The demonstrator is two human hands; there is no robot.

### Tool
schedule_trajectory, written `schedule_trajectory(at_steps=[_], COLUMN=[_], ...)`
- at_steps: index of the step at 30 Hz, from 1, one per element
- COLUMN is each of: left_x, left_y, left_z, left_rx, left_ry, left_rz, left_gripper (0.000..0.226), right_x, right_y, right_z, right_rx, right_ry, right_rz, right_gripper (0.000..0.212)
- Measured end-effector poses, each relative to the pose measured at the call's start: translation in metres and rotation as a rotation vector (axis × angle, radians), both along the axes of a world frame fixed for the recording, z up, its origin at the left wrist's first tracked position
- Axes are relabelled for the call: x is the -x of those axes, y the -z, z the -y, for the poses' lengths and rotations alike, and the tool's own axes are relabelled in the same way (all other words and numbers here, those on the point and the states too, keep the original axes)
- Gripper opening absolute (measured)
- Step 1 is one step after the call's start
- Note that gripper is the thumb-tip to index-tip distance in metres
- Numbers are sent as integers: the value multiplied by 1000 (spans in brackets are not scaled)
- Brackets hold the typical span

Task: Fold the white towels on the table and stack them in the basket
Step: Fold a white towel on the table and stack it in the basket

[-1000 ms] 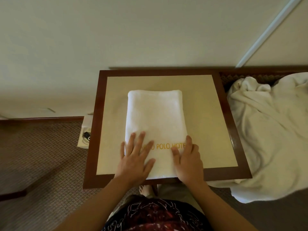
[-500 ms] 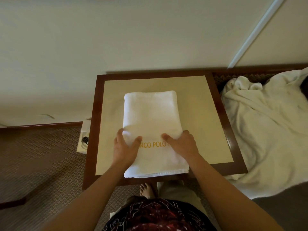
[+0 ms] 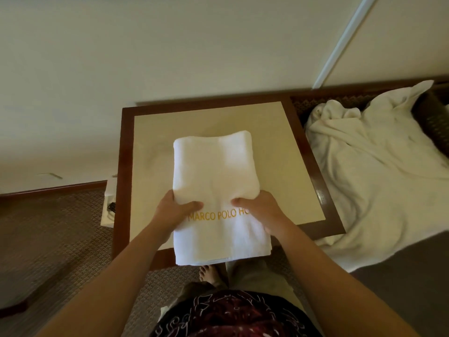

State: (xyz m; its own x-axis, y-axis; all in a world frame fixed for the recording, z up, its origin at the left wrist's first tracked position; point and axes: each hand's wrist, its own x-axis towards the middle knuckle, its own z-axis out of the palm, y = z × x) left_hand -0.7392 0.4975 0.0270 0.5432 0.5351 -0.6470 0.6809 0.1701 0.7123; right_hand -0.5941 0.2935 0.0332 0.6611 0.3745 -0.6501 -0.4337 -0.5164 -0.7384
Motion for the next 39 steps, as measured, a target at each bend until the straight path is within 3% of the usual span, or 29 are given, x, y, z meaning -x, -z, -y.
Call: schedule_trajectory(at_steps=[6,12,15,19,33,39], left_x=[-28,-80,-107,-142,-233,-262], left_y=[-13,-24,-31,-42,-39,-39], left_z=[45,112,153,219,558,664], left_rx=[13,-104,-130,-157,-80,-56], left_ry=[140,357,459,599,1002,1195], left_rz=[70,129,186,246,356,406], left_gripper=[88,73,76,76,67,66], right_x=[5,-4,-4,-2,6,19], right_y=[-12,-30,-34,-42,-58,-57], right_z=[57,144,190,256,571,653], right_rx=[-22,-71,-96,-136,-122,-101], right_ry=[169,341,465,639,1070,1289], right_rz=[-101,22,93,130,228,259], right_gripper=[40,23,38,38,31,30])
